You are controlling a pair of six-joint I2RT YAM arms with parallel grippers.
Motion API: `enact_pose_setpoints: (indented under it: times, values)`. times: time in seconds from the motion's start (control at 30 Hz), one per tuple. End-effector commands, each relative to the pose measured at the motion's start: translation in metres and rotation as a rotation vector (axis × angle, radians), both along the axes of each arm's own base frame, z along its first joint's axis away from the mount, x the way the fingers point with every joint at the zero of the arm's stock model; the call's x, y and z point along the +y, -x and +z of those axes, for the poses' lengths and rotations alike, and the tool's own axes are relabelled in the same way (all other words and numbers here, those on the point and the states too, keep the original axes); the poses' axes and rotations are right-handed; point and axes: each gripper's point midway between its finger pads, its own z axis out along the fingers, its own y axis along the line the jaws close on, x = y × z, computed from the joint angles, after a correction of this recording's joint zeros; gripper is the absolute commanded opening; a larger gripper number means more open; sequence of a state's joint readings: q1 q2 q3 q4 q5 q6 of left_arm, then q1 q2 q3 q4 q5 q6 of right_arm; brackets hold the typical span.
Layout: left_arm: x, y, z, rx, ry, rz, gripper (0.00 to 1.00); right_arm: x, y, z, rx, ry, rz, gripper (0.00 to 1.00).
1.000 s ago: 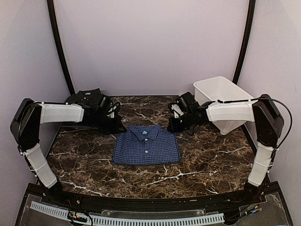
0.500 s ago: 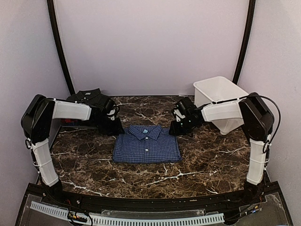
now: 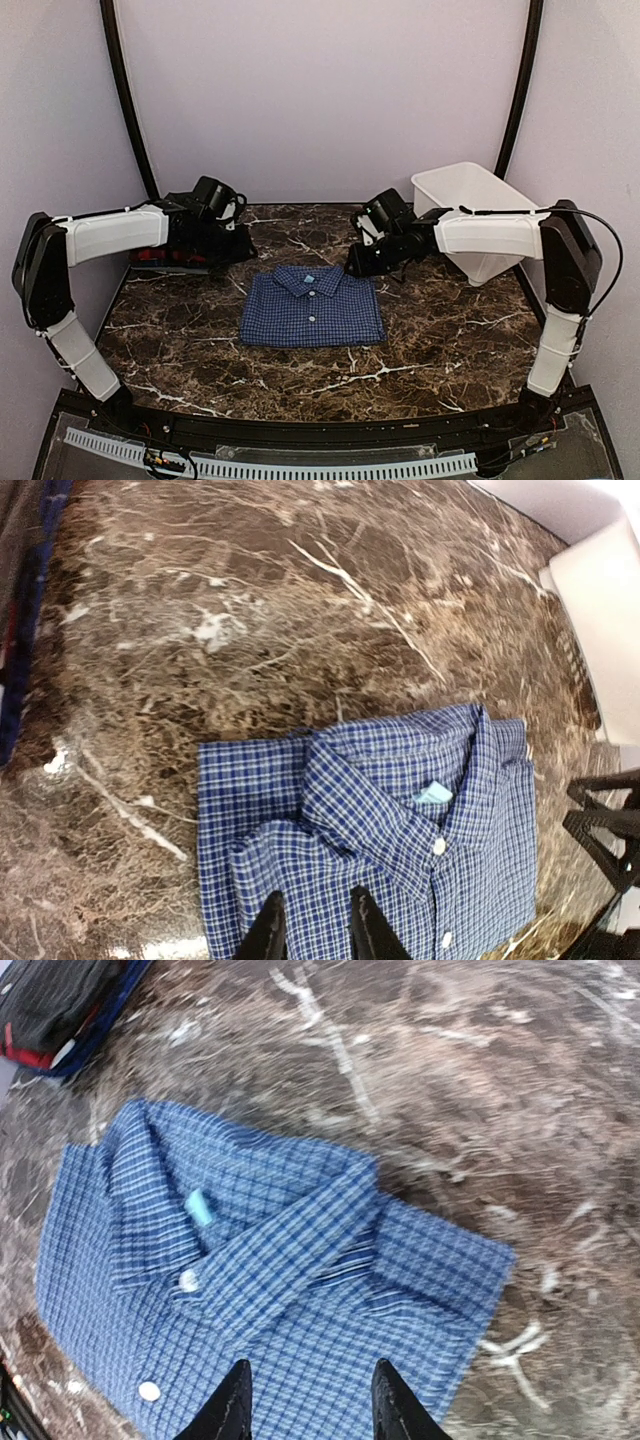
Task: Fold and stack the long sleeve shirts
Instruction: Adjust the square-folded shirt at the center of the board.
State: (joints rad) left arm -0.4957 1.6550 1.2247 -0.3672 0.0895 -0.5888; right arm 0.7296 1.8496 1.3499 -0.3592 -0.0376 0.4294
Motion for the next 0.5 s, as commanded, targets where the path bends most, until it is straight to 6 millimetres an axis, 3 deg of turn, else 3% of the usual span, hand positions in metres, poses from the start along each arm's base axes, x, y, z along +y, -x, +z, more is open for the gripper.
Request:
enact_pose_setpoints:
  times: [0.0, 0.13, 0.23, 0.47]
  values:
    - [-0.023, 0.015, -0.016, 0.068, 0.056, -0.077, 0.19, 0.022, 0.0, -0.009, 0.038, -0.068, 0.03, 0.37]
    - [-0.024, 0.016, -0.052, 0.126, 0.038, -0.082, 0.15, 0.021, -0.003, -0.03, 0.077, -0.06, 0.02, 0.37]
    - [-0.008, 0.012, -0.083, 0.172, -0.045, -0.025, 0.14, 0.014, -0.002, -0.046, 0.104, -0.055, 0.0, 0.37]
    - [0.004, 0.016, -0.117, 0.222, -0.113, 0.002, 0.12, -0.01, 0.006, -0.079, 0.166, -0.038, -0.046, 0.37]
